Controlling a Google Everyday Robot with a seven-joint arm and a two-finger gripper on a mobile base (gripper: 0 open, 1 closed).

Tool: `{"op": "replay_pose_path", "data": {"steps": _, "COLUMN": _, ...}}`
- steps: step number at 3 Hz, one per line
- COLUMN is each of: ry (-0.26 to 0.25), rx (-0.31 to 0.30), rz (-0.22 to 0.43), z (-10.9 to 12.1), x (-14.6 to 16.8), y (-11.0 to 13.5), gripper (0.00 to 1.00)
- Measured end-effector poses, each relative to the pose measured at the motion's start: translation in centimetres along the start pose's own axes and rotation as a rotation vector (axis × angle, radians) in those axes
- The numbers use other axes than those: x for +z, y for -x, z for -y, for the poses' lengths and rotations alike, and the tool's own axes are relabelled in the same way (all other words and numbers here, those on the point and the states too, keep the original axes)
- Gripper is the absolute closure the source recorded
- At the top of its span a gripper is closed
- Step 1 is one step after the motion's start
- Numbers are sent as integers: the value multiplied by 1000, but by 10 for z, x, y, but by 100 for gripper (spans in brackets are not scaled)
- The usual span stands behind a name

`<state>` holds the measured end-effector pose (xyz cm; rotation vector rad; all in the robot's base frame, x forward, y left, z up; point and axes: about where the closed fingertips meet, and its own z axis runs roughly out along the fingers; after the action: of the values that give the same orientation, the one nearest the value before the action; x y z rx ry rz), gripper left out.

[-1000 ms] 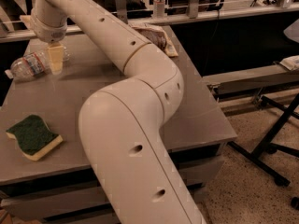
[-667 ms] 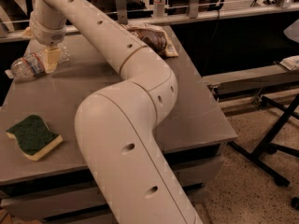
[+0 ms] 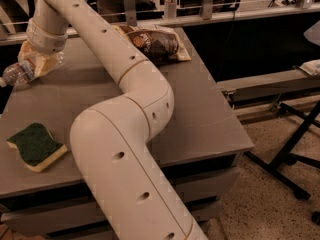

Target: Pick water bottle

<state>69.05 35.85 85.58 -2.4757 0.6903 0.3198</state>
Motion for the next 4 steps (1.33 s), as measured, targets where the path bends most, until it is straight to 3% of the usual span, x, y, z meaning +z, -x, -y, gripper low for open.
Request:
{"op": "replay_pose_path", "data": {"steps": 1, "ry": 1, "rx": 6, "rz": 37, "z": -3, "x": -9, "y": 2, "gripper": 100}}
{"op": "replay_pose_path", "data": {"steps": 4, "ry": -98, "rx": 202, "rz": -107, "z": -27, "x": -138, "y": -19, "gripper": 100}}
